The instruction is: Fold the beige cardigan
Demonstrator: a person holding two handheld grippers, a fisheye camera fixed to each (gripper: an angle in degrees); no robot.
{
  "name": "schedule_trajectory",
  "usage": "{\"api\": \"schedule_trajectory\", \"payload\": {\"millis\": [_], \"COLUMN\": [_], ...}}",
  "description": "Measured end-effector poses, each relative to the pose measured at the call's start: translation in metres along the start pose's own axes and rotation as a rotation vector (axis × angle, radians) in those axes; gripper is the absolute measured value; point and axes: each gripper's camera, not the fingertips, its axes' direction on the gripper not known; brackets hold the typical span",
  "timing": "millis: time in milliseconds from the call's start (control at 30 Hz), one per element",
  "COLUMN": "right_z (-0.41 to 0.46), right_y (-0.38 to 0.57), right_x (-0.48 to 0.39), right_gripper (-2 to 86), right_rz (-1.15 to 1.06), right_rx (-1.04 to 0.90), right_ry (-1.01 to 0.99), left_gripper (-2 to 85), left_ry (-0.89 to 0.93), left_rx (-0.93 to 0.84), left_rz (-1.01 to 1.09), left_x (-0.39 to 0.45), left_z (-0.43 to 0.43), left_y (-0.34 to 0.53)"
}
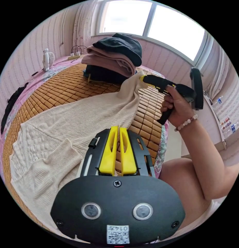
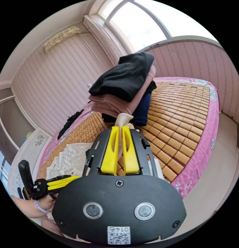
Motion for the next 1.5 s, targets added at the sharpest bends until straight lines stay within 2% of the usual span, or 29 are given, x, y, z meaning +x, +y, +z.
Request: {"api": "schedule_trajectory", "payload": {"millis": [67,133,267,433,533,633,833,1000,1200,1400,1500], "right_z": [-0.011,-0.031,-0.043,-0.010,0.031,0.057,0.039,0.050,0.094,0.171,0.213], "right_y": [0.000,-0.003,0.007,0.085,0.173,0.240,0.233,0.211,0.163,0.121,0.112], "right_x": [-0.027,-0.076,-0.183,-0.388,-0.463,-0.474,-0.430,-0.409,-0.390,-0.383,-0.379], "right_gripper": [1.5,1.6,1.9,4.8,9.2,10.2,9.2,8.4,10.8,12.4,10.4], "right_rz": [-0.079,-0.208,-0.439,-0.709,-0.839,-0.955,-1.001,-1.051,-0.837,-0.714,-0.648], "right_rx": [0.034,0.043,-0.036,-0.310,-0.506,-0.699,-0.605,-0.605,-0.527,-0.494,-0.594], "right_ry": [-0.092,-0.291,-0.465,-0.701,-0.656,-0.595,-0.519,-0.347,-0.174,0.065,0.089], "left_gripper": [-0.7,-0.3,0.1,0.3,3.7,5.1,5.7,7.7,8.8,11.2,11.5], "left_ry": [0.033,0.061,0.011,-0.151,-0.271,-0.305,-0.275,-0.199,-0.164,-0.217,-0.236], "left_rx": [0.061,0.103,0.257,0.357,0.303,0.236,0.216,0.250,0.284,0.186,0.138], "left_rz": [-0.087,-0.161,-0.189,-0.367,-0.548,-0.717,-0.819,-0.807,-0.804,-0.831,-0.844], "left_x": [-0.017,-0.032,-0.067,-0.127,-0.163,-0.191,-0.228,-0.269,-0.332,-0.410,-0.436], "left_z": [-0.018,-0.037,-0.132,-0.249,-0.295,-0.318,-0.323,-0.305,-0.290,-0.267,-0.253], "left_y": [0.011,0.023,0.085,0.222,0.313,0.391,0.460,0.445,0.409,0.372,0.357]}}
